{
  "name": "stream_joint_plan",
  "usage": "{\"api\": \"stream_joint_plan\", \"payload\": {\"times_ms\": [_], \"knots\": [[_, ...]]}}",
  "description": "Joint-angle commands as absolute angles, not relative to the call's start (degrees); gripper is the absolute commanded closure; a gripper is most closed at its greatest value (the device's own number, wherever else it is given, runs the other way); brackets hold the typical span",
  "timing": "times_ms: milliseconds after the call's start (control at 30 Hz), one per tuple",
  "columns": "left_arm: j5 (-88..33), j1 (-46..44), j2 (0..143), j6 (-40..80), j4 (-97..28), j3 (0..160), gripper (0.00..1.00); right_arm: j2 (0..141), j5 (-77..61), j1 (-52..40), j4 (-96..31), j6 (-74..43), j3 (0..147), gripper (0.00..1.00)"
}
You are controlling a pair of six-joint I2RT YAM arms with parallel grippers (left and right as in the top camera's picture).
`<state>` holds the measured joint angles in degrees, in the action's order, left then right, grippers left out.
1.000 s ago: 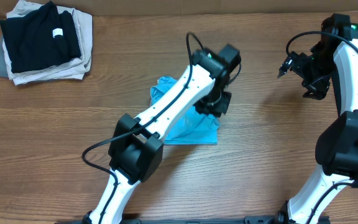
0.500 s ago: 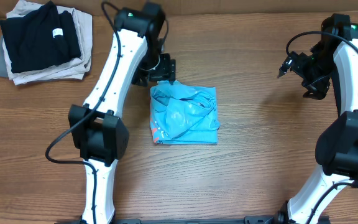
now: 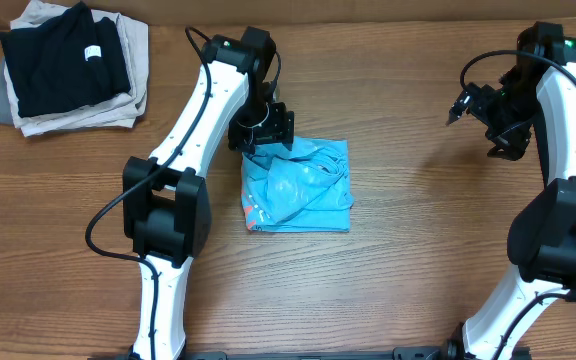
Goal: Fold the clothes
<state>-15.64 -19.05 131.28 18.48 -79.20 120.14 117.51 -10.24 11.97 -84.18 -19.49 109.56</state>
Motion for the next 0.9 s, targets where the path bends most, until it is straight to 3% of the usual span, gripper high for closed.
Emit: {"api": "stream_joint_plan", "payload": {"times_ms": [0, 400, 733, 867], "knots": [[-14.6, -19.1, 131.9, 19.8, -77.0, 117.5, 0.22, 116.0, -10.1, 11.9, -84.1, -19.6, 110.6, 0.00], [-14.7, -19.1, 131.9, 21.1, -68.4, 116.4, 0.29, 116.0, -10.1, 11.9, -84.1, -19.6, 110.6, 0.00], [-17.5, -19.2, 134.6, 21.2, -68.8, 116.4, 0.45, 116.0, -10.1, 11.9, -84.1, -19.6, 110.6, 0.00], [-17.7, -19.2, 134.9, 20.7, -67.5, 116.4, 0.65, 116.0, -10.1, 11.9, -84.1, -19.6, 110.6, 0.00]]}}
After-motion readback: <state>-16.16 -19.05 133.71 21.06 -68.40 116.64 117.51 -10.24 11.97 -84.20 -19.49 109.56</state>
